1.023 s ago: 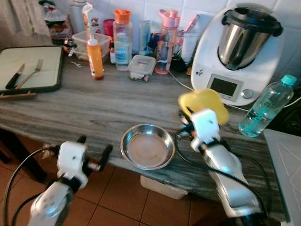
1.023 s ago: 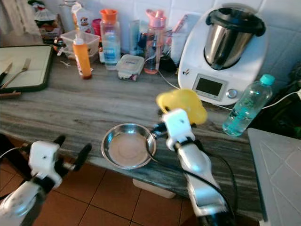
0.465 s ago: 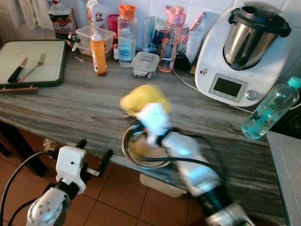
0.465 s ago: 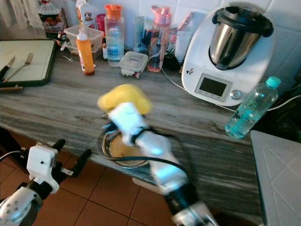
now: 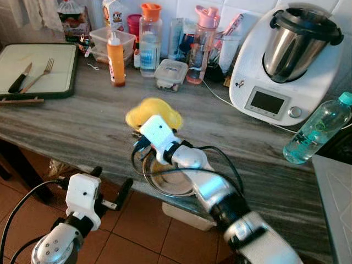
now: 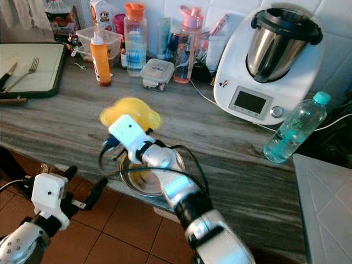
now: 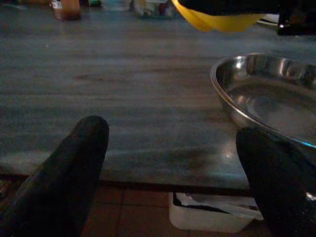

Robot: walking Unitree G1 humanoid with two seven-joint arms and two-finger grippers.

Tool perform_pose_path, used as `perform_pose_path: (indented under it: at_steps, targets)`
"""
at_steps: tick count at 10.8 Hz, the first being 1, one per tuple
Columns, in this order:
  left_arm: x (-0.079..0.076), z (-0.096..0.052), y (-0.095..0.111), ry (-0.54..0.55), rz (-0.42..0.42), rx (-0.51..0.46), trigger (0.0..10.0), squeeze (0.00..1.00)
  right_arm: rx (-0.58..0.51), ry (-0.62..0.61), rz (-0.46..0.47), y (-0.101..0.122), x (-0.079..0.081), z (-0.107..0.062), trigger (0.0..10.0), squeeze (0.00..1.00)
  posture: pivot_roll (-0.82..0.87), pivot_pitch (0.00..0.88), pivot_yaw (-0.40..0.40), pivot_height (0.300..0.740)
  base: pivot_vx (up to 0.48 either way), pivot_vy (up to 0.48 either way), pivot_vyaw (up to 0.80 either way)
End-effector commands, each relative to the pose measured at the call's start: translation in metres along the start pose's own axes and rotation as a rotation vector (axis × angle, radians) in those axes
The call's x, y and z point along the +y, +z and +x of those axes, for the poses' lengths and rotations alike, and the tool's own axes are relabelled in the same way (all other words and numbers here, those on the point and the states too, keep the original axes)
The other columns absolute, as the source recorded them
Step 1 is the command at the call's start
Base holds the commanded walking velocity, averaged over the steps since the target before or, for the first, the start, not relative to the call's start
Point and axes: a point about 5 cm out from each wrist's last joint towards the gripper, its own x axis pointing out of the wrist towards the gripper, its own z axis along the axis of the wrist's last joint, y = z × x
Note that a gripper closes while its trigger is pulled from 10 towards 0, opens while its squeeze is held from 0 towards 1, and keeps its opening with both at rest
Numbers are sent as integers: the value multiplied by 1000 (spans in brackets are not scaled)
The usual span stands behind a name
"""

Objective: Setting the table

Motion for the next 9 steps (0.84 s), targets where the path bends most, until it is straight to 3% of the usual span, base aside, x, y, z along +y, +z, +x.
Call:
perform_pose_path:
  at_steps: [1, 7, 9]
  targets:
    - [-5, -1, 2, -33, -8, -2, 10000, 0, -4, -31, 49, 8, -4, 6, 10000, 0, 240, 58, -130, 740, 0, 0, 0]
    - [-9, -2, 1, -53, -16, 15, 10000, 0, 52, 39, 72, 0, 9, 17, 10000, 0, 239, 57, -129, 740, 0, 0, 0]
    - [-11, -1, 4, -59, -17, 12, 10000, 0, 18, 83, 76, 6, 16, 21, 10000, 0, 239, 57, -128, 740, 0, 0, 0]
